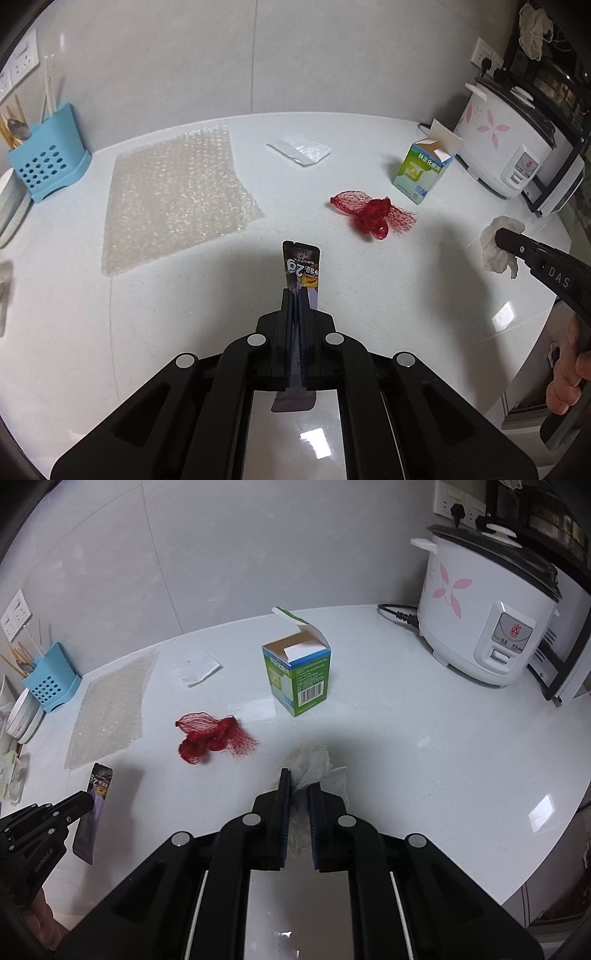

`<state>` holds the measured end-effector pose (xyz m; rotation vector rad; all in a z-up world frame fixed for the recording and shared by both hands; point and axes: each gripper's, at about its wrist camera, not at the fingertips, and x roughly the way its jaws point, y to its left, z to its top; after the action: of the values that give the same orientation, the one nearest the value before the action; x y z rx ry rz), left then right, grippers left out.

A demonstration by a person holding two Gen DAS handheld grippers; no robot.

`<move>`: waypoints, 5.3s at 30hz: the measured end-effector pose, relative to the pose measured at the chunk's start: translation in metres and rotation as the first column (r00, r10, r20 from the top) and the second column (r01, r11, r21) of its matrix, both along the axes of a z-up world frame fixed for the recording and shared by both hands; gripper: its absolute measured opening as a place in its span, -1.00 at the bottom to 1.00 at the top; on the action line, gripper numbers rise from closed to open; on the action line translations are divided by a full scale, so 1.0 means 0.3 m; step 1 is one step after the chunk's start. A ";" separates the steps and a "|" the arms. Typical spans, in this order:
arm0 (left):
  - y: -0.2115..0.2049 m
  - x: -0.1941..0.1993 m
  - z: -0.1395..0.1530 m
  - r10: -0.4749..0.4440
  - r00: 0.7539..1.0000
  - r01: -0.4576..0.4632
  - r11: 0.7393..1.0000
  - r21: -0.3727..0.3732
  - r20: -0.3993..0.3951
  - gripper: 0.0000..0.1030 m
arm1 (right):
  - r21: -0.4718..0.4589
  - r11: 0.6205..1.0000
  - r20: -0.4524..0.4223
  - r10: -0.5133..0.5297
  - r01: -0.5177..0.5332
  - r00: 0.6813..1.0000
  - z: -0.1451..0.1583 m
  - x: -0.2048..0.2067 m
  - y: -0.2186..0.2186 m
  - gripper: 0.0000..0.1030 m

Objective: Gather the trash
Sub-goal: 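Carry the snack stick and tissue with both tools down to the wastebasket, then open the left tool over the basket while the right tool releases the tissue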

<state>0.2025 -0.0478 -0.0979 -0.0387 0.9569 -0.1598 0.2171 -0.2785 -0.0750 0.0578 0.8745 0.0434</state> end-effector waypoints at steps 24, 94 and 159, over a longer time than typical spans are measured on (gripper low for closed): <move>-0.029 -0.350 0.140 0.086 0.994 -0.087 0.996 0.015 0.060 -0.96 | 0.007 0.989 0.062 0.149 -0.149 0.987 0.104 -0.299 0.006 -0.84; -0.099 -1.088 -0.365 0.127 0.982 -0.135 0.989 -0.052 -0.137 -0.96 | 0.112 0.920 -0.138 0.388 -0.375 0.911 -0.411 -0.951 0.056 -0.84; 0.187 -1.066 -0.566 0.318 0.924 -0.330 0.944 -0.020 -0.213 0.88 | 0.147 0.887 -0.335 0.462 -0.439 0.821 -0.766 -0.863 0.403 -0.78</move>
<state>-0.1172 0.0082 -0.2676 -0.2692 1.1401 0.1271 -0.0420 -0.1577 -0.3048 -0.0884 1.2443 0.5230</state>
